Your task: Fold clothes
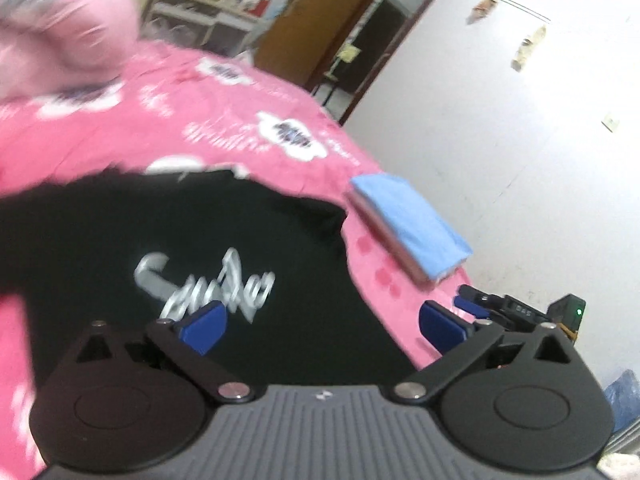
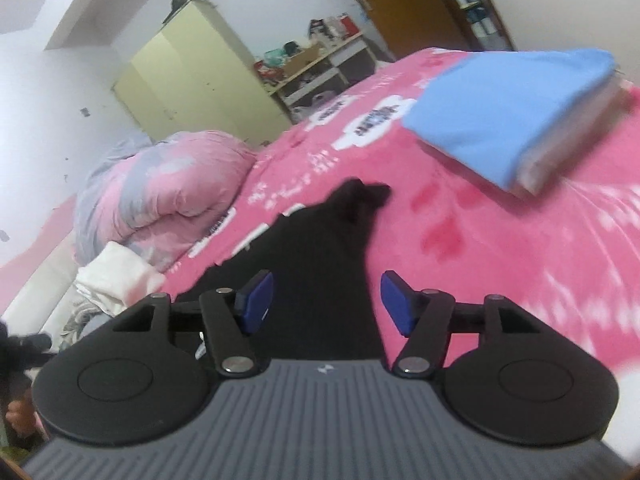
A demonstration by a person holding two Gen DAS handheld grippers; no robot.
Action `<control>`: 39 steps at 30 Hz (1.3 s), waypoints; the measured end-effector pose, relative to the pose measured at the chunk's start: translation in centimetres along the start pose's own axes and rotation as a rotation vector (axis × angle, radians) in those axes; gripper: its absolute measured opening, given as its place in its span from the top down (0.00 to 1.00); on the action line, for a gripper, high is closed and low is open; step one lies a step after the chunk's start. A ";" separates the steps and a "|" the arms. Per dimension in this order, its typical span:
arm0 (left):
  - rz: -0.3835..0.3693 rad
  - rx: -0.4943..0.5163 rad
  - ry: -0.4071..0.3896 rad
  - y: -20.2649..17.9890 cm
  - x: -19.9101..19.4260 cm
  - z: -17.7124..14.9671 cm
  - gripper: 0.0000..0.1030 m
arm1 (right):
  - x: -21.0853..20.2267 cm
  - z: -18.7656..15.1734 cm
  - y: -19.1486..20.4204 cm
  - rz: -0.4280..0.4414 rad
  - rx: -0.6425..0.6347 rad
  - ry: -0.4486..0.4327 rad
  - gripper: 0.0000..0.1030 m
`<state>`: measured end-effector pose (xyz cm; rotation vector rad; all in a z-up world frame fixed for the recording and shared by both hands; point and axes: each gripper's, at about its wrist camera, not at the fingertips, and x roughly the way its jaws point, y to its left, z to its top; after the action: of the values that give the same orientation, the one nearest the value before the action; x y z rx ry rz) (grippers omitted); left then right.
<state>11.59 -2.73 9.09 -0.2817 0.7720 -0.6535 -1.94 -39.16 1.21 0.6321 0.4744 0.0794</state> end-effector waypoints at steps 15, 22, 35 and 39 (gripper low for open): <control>0.252 0.238 -0.080 0.4 26.4 1.9 0.05 | 22.0 8.0 -4.4 -0.101 0.101 0.090 0.50; 0.227 0.165 -0.087 2.6 29.5 0.9 0.46 | 27.4 8.0 -6.3 -0.161 0.089 0.131 0.72; 0.077 -0.144 -0.153 8.5 28.5 0.5 0.63 | 24.6 4.6 5.8 0.075 -0.560 0.162 0.94; 0.057 -0.164 -0.159 9.0 28.5 0.4 0.63 | 22.0 2.6 8.1 0.295 -0.685 0.252 0.85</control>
<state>31.06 -14.02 -10.53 -0.4545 0.6788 -0.5079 19.41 -29.37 -1.07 0.0108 0.5535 0.5819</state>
